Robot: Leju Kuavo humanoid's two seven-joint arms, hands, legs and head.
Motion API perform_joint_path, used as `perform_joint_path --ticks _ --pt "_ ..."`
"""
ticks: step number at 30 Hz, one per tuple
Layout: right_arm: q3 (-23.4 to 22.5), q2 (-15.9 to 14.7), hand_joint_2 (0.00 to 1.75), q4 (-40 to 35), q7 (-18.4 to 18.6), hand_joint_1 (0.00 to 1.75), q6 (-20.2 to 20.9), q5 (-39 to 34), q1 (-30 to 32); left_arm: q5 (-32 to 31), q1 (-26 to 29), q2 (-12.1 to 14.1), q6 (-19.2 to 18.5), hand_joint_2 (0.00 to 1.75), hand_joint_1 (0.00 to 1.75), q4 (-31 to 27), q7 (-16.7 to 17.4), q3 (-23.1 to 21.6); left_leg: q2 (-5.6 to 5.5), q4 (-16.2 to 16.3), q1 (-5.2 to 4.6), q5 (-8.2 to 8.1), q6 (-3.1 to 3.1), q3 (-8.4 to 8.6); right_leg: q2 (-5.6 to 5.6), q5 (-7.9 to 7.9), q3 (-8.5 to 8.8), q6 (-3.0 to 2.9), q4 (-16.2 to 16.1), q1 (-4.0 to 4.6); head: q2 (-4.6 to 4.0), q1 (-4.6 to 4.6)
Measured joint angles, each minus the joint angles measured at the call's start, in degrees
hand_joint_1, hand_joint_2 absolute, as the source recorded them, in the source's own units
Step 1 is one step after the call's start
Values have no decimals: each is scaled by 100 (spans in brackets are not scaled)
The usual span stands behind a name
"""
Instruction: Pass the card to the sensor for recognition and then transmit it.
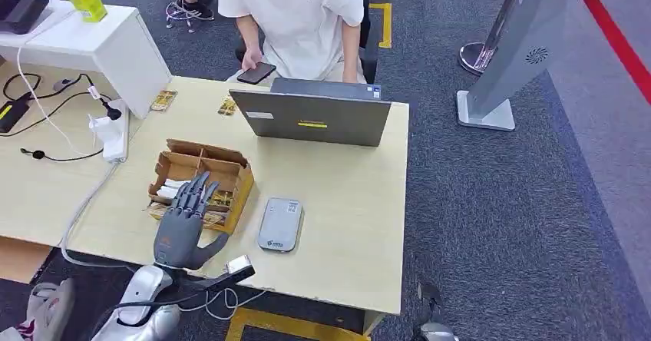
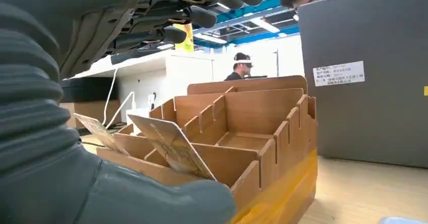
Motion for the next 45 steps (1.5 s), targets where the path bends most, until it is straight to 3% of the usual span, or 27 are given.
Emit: perform_joint_path --ticks 7,13,23,34,40,45 --pt "2 0 0 0 15 0 0 0 -1 -13 2 -17 -26 175 0 63 -11 9 0 0 0 0 0 0 0 0 0 0 0 0 0 2" --pt "2 0 0 0 15 0 0 -11 -4 -68 191 50 -356 175 0 0 -275 -9 4 0 0 -1 -1 1 4 0 0 0 1 0 0 2" --pt "-5 -31 0 0 -68 0 0 -111 9 4 1210 507 -308 175 0 -1499 -426 -57 4 0 1 -8 -5 0 3 -7 -2 -1 -1 0 0 2" --pt "-5 -42 0 0 -74 0 0 -122 9 64 1403 645 -293 175 0 -1902 -459 -59 3 0 1 -7 -5 2 3 -5 0 -1 0 0 0 2" --pt "-57 -70 0 0 -131 0 0 -188 27 212 1731 789 -46 175 0 -2517 -566 -59 2 0 0 -8 -5 1 2 -7 -1 -1 -1 0 0 0" --pt "-85 -83 0 0 -129 0 0 -149 34 -55 1702 824 -81 175 0 -2647 -172 24 1 0 1 -8 -4 1 -1 -7 -2 -1 -2 1 0 2"
